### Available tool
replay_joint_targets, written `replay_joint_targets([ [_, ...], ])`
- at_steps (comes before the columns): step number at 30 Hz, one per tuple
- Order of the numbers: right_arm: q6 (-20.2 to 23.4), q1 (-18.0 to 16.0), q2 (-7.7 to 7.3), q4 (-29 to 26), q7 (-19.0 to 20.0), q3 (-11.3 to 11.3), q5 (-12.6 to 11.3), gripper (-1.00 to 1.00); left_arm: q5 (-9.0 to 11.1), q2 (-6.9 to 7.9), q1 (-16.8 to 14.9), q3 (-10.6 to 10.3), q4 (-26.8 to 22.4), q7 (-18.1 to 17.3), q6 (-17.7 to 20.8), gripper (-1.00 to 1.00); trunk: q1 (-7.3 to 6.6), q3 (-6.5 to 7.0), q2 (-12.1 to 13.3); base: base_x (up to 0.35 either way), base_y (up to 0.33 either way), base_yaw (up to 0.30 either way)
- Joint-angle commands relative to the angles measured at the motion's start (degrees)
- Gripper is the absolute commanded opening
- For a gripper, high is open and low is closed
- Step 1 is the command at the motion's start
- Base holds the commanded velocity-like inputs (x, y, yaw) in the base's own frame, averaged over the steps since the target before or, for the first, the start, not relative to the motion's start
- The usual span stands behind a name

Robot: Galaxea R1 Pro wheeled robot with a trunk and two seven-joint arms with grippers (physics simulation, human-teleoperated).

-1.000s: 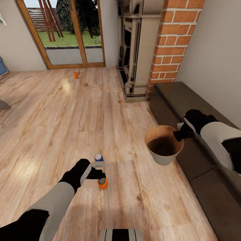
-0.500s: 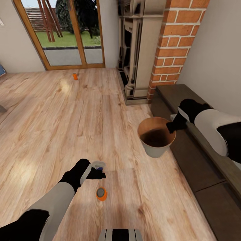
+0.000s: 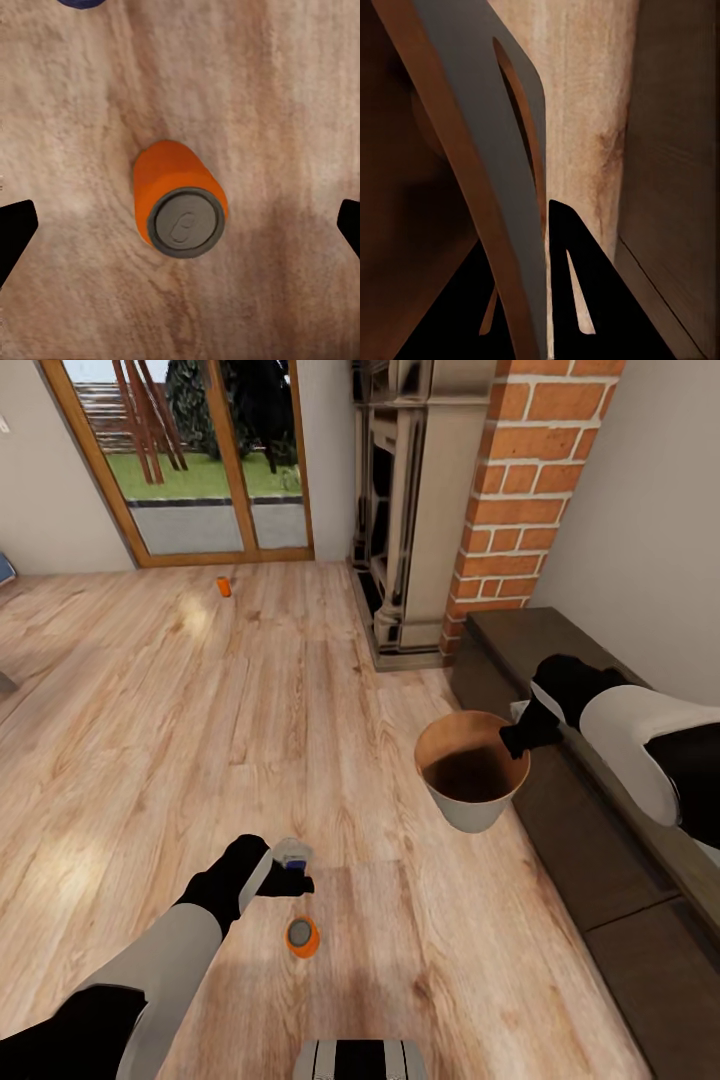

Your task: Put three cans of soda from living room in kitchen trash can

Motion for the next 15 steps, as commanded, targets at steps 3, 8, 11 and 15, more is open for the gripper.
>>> replay_joint_targets([
  [3, 0.23, -0.04, 0.02, -0.04, 0.4, -1.18, -1.22, -1.0, -0.05, 0.05, 0.0, 0.0, 0.05, 0.54, 1.53, 1.0, 0.65, -0.53, -1.23, 0.0, 0.0, 0.0],
  [8, 0.23, -0.04, 0.02, -0.04, 0.33, -0.15, -1.23, -1.0, -0.07, 0.04, 0.0, 0.01, 0.07, 0.78, 3.41, 1.0, 1.7, -1.44, -3.13, 0.0, 0.0, 0.0],
  [11, 0.23, -0.01, 0.02, -0.04, 0.32, 0.26, -1.23, -1.0, -0.08, 0.02, 0.0, 0.01, 0.08, 0.82, 3.79, 1.0, 1.78, -2.11, -3.17, 0.0, 0.0, 0.0],
  [15, 0.23, -0.01, 0.02, -0.04, 0.32, 0.48, -1.24, -1.0, -0.08, 0.01, 0.0, 0.01, 0.11, 0.84, 4.47, 1.0, 1.88, -2.99, -3.23, 0.0, 0.0, 0.0],
])
